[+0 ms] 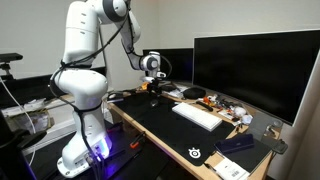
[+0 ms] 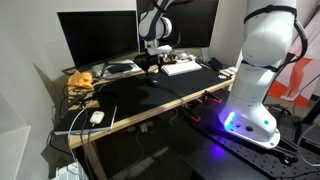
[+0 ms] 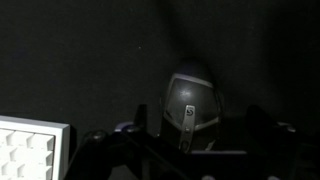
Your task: Move the mouse to the left on the desk
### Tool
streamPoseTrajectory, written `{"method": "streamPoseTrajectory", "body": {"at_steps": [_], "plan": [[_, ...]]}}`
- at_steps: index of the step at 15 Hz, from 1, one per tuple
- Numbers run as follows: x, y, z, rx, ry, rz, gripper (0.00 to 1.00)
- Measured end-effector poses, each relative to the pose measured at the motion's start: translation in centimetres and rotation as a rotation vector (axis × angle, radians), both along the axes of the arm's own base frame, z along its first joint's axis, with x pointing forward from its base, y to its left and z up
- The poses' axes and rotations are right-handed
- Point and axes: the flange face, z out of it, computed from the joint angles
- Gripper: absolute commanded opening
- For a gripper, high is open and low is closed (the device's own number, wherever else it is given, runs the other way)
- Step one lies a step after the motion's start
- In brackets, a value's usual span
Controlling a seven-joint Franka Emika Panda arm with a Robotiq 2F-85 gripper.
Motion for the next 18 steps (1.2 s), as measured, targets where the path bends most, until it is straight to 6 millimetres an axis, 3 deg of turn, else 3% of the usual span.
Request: {"method": "streamPoseTrajectory", "body": {"at_steps": [7,18], "plan": [[-4.6,-1.9,3.1,0.011,0.017,0.042,1.0],[-15.3,-3.7,6.9,0.025,-0.024,0.076,1.0]]}}
